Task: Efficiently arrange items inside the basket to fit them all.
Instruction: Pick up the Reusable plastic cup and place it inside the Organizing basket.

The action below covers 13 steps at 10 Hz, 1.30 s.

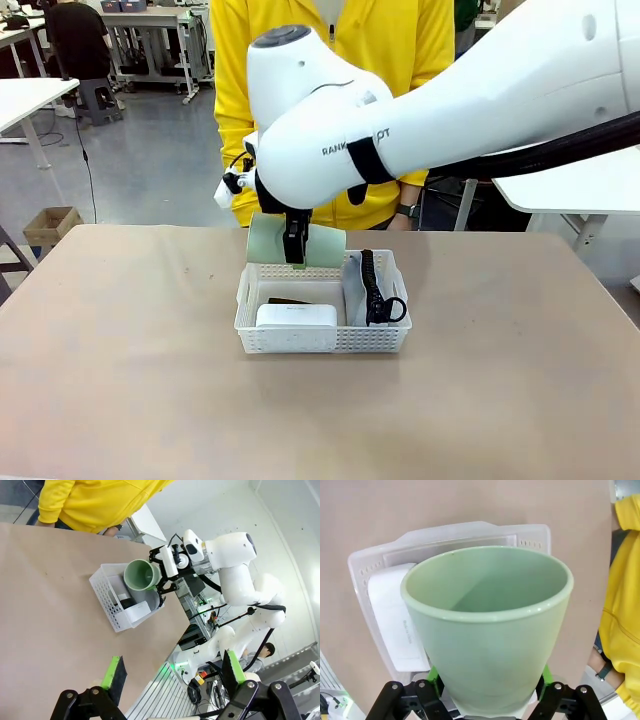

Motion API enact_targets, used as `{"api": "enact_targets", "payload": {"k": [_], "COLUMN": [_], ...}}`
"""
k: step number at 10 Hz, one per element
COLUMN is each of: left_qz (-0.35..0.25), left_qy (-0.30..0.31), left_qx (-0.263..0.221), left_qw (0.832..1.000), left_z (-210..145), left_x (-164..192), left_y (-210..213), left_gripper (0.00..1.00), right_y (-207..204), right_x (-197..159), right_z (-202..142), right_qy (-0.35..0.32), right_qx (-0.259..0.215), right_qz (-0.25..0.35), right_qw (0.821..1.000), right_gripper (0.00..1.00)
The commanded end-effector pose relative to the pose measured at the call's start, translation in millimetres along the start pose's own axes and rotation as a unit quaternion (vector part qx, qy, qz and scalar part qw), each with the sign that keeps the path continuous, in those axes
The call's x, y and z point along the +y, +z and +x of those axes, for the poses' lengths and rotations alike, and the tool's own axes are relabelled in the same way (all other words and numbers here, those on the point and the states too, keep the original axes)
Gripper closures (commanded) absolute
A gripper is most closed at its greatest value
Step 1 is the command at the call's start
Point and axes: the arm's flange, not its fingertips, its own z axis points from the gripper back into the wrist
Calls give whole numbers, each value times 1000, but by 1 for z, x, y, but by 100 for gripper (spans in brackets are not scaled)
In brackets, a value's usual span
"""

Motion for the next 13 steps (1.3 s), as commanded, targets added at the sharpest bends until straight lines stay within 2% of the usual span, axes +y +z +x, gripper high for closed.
{"api": "enact_targets", "payload": {"k": [1, 3, 6, 11, 12, 13], "left_qz": [-7, -7, -7, -7, -7, -7], "left_qy": [0, 0, 0, 0, 0, 0], "left_qx": [-7, -7, -7, -7, -7, -7], "left_qw": [1000, 1000, 1000, 1000, 1000, 1000], "left_z": [0, 0, 0, 0, 0, 0], "left_x": [-4, -4, -4, -4, -4, -4], "left_y": [-1, -1, -1, -1, -1, -1], "left_gripper": [0, 0, 0, 0, 0, 0], "right_y": [-10, -29, -50, -62, -62, -62], "right_x": [-7, -8, -4, -5, -5, -4], "right_z": [8, 10, 15, 18, 19, 19], "right_qy": [2, -7, -7, -8, -9, -10], "right_qx": [14, 35, 38, 47, 46, 48], "right_qz": [-31, -23, -23, -20, -22, -27], "right_qw": [999, 999, 999, 999, 999, 998], "right_gripper": [15, 15, 15, 15, 4, 0]}}
